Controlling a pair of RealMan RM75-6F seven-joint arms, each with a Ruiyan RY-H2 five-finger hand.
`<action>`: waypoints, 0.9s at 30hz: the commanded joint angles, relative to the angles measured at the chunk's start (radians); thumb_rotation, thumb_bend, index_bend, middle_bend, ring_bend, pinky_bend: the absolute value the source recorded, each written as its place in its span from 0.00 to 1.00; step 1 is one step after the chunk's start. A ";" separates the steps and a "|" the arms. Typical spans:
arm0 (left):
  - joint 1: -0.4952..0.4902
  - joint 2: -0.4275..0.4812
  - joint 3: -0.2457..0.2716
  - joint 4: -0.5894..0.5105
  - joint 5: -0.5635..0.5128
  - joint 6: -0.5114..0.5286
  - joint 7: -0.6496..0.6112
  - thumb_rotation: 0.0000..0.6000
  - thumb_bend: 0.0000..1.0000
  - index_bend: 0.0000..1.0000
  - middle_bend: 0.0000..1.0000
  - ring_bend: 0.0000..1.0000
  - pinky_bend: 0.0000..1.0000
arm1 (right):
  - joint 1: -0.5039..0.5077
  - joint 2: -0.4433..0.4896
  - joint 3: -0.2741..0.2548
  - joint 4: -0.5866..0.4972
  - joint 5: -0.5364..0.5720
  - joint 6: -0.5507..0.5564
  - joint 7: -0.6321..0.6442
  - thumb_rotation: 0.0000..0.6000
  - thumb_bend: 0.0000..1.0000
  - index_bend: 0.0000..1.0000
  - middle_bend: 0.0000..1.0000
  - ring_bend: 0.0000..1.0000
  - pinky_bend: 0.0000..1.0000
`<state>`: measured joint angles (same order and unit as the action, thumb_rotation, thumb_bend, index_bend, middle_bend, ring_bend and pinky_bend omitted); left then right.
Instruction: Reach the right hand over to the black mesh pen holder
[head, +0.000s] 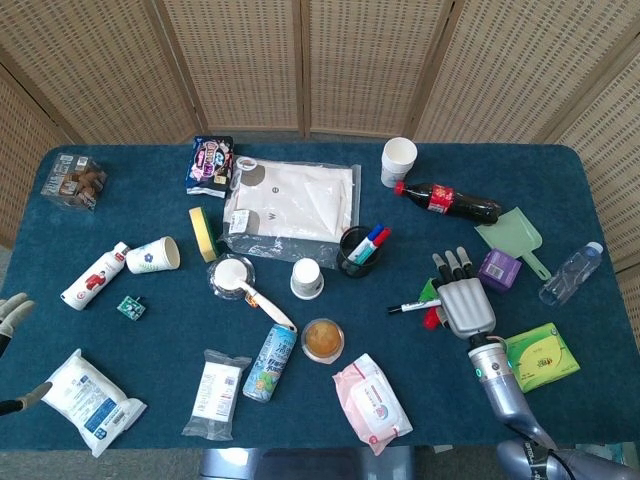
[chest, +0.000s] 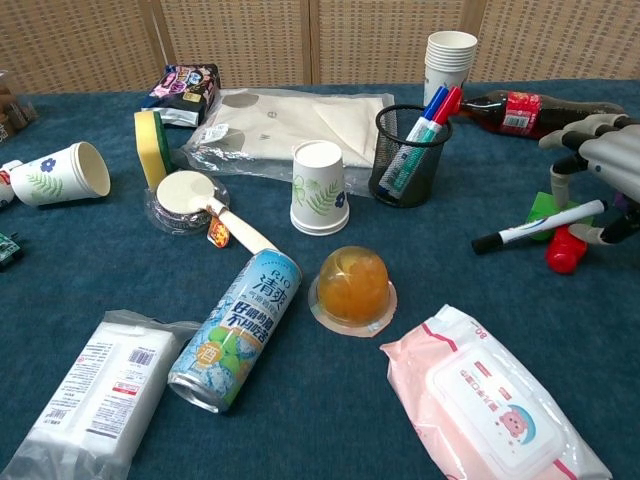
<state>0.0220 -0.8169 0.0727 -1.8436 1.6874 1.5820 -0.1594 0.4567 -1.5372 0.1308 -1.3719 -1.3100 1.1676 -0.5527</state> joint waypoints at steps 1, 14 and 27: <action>0.000 0.000 0.001 -0.001 0.001 -0.001 0.001 1.00 0.04 0.00 0.00 0.00 0.00 | 0.002 -0.003 -0.001 0.009 0.002 0.000 0.004 1.00 0.37 0.48 0.01 0.00 0.07; -0.004 -0.002 0.001 -0.006 -0.002 -0.007 0.010 1.00 0.04 0.00 0.00 0.00 0.00 | -0.001 -0.007 -0.010 0.021 -0.010 0.018 0.028 1.00 0.40 0.57 0.04 0.00 0.07; -0.004 0.000 0.003 -0.005 0.001 -0.007 0.007 1.00 0.04 0.00 0.00 0.00 0.00 | -0.006 0.065 -0.008 -0.048 -0.074 0.085 0.014 1.00 0.42 0.59 0.06 0.00 0.08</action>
<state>0.0182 -0.8168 0.0758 -1.8491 1.6879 1.5755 -0.1526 0.4511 -1.4867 0.1194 -1.4050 -1.3752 1.2441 -0.5304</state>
